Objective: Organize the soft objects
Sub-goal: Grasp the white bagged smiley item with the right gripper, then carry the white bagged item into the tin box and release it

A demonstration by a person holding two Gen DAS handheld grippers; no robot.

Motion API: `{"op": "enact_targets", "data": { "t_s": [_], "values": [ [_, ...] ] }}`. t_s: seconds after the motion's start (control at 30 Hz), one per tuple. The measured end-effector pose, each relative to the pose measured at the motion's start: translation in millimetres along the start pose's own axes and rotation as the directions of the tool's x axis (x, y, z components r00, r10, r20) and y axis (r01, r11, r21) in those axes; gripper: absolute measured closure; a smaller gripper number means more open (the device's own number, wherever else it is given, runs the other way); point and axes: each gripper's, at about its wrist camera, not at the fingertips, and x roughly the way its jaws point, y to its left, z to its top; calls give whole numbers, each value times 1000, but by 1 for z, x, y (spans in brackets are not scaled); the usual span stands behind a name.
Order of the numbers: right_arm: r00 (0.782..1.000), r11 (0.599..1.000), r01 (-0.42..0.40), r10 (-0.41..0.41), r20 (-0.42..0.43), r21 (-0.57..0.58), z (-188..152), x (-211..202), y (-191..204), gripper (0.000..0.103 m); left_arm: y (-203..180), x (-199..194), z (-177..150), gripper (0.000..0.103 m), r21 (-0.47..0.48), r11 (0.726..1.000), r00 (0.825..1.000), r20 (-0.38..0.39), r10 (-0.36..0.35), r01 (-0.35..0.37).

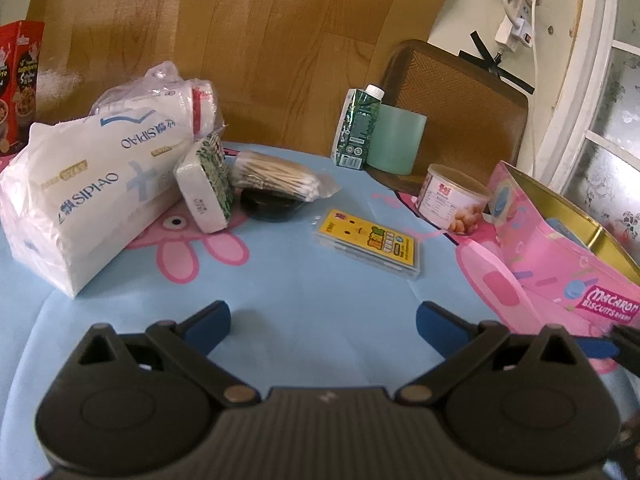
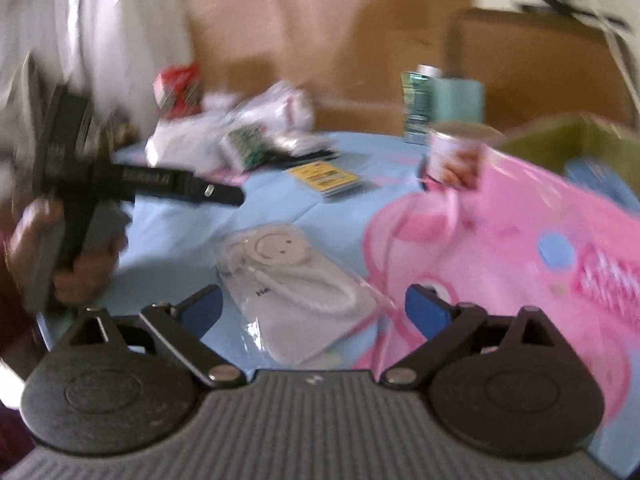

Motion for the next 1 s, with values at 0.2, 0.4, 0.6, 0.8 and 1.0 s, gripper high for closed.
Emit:
{"op": "enact_targets", "data": {
  "t_s": [0.2, 0.4, 0.6, 0.8, 1.0],
  "values": [
    [998, 996, 36, -40, -51, -79, 3, 17, 9, 19, 10, -15, -2, 0, -94, 994, 997, -31, -64, 60],
    [993, 993, 116, -116, 11, 11, -16, -5, 23, 22, 0, -46, -20, 1, -206, 933, 943, -97, -319, 294],
    [993, 988, 88, -97, 63, 124, -26, -14, 36, 26, -30, -29, -27, 7, -276, 880, 875, -190, -445, 387],
    [983, 973, 139, -158, 92, 184, -29, -19, 28, 30, -54, -14, -27, 50, -217, 917, 896, -225, -382, 336],
    [954, 960, 211, -243, 177, 183, -34, -37, 28, 31, -83, -8, -13, 55, -179, 903, 876, -231, -423, 390]
  ]
}}
